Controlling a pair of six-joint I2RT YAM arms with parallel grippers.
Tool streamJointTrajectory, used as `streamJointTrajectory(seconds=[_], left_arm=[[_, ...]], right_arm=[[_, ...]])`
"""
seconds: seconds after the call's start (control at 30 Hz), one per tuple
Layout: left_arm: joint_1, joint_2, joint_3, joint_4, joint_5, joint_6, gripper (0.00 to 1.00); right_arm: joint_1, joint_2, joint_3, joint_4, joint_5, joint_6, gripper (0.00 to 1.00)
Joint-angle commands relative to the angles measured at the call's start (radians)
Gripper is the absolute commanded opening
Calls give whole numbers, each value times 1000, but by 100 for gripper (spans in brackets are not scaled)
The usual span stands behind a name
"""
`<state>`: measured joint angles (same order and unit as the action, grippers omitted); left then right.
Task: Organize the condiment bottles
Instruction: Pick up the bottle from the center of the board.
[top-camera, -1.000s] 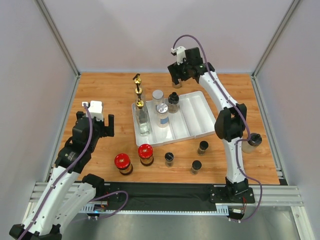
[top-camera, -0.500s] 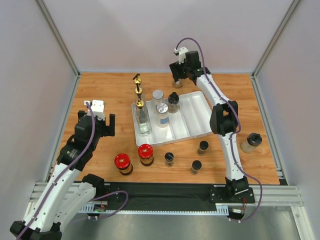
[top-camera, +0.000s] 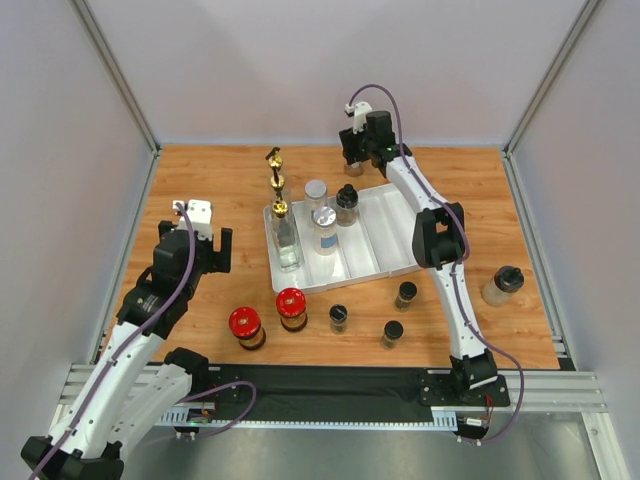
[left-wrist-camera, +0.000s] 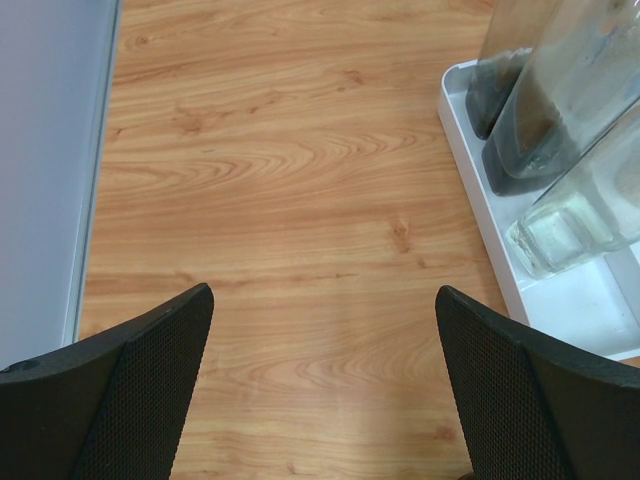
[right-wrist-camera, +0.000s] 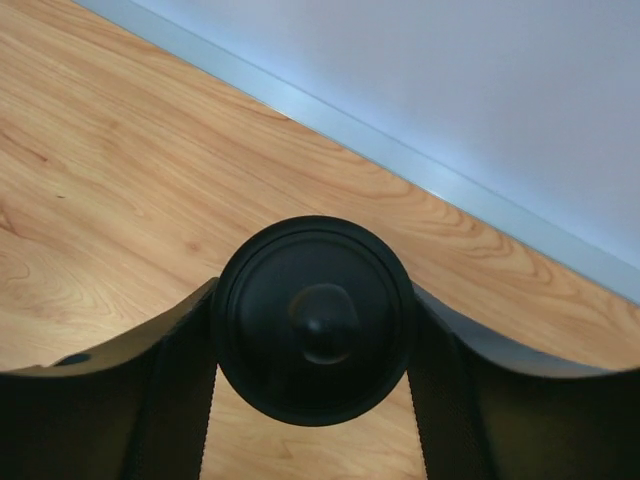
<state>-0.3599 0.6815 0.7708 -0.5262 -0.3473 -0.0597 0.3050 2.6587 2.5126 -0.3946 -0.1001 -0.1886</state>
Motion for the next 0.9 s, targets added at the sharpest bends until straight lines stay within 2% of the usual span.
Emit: streamJointTrajectory(seconds=[0.0,0.07,0.1,0.2,0.23,0.53,0.73,0.87], left_arm=[[-4,3,-5,37,-16,26,100],[-4,4,-5,37,-18,26,100],[-4,3,-5,35,-18,26,100],[-4,3,-7,37,-19,26,100],[-4,3,-7,37,-19,26,100],[-4,-10,-7,40,4,24,100],[-4,-25,-7,43,16,21,100],[-4,-31,-2,40,22,21,100]], right_arm=[[-6,10,61,73,-35,6,61],[-6,4,64,68,-39,5,43],[-7,0,60,68,-47,-2,30],[-12,-40,58,57,-47,-14,14],[-17,-52,57,54,-47,-17,11],[-82,-273,-60,22,-88,-34,7],[-127,-480,-289,16,-151,-49,7],[-132,-649,-527,49,-222,-77,8]])
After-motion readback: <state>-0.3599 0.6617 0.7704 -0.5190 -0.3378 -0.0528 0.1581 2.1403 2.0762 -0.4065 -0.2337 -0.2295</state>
